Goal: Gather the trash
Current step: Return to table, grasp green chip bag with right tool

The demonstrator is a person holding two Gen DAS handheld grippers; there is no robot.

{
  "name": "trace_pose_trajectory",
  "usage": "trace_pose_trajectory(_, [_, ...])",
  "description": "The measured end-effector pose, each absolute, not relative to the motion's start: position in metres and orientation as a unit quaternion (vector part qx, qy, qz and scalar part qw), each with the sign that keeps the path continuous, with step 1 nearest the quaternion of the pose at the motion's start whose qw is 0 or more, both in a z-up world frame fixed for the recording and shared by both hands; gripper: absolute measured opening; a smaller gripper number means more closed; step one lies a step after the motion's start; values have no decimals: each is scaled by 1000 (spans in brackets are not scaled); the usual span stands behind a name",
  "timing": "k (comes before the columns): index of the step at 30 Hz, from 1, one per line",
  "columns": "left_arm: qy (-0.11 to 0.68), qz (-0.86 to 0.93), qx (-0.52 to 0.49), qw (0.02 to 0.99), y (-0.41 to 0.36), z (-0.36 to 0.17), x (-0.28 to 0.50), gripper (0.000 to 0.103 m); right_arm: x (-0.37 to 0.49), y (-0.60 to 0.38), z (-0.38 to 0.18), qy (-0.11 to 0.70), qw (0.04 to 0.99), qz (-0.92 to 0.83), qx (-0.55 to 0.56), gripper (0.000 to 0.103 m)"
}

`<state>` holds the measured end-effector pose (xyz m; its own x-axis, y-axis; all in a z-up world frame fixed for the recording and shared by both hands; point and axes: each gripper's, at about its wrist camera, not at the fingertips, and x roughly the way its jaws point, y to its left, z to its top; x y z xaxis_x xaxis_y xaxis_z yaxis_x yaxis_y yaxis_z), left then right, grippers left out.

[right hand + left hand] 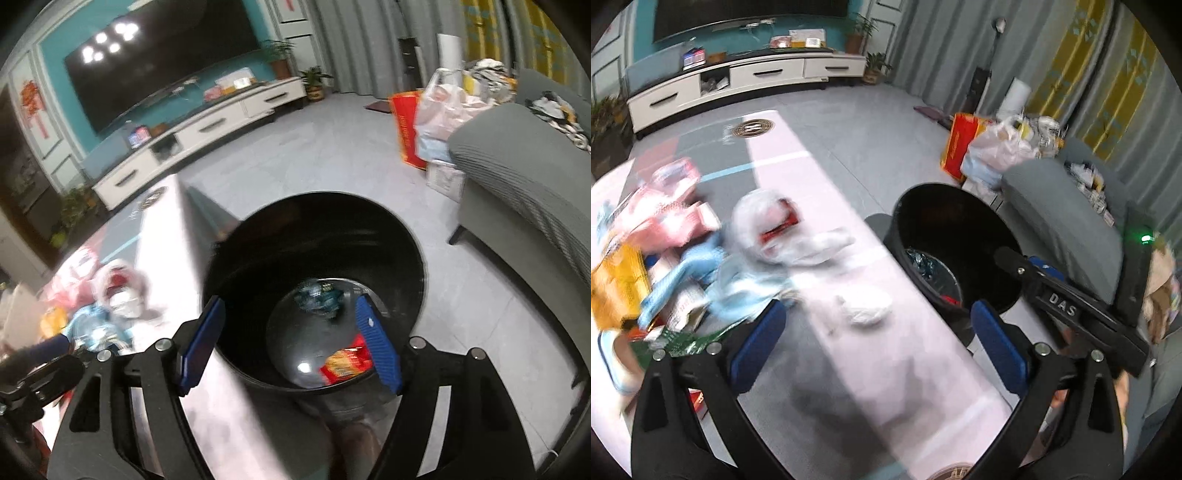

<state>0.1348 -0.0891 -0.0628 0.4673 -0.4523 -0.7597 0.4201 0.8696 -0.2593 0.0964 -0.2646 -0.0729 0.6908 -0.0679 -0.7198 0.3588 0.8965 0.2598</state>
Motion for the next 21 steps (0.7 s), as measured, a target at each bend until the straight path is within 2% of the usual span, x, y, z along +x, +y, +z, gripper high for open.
trace_pose_trajectory(8, [400, -190, -98, 891, 25, -43, 113, 100, 106, -218, -72, 391, 902, -23, 179, 77])
trace_pose_trajectory(12, [404, -154, -91, 897, 65, -48, 108, 100, 107, -192, -69, 390, 909, 2, 149, 77])
trace_pose_trajectory(17, [387, -122, -172, 898, 138, -57, 105, 100, 110, -163, -68, 389, 910, 65, 128, 77])
trace_pose_trajectory(21, [397, -96, -168, 897, 161, -73, 107, 100, 115, -144, -71, 394, 908, 81, 116, 77])
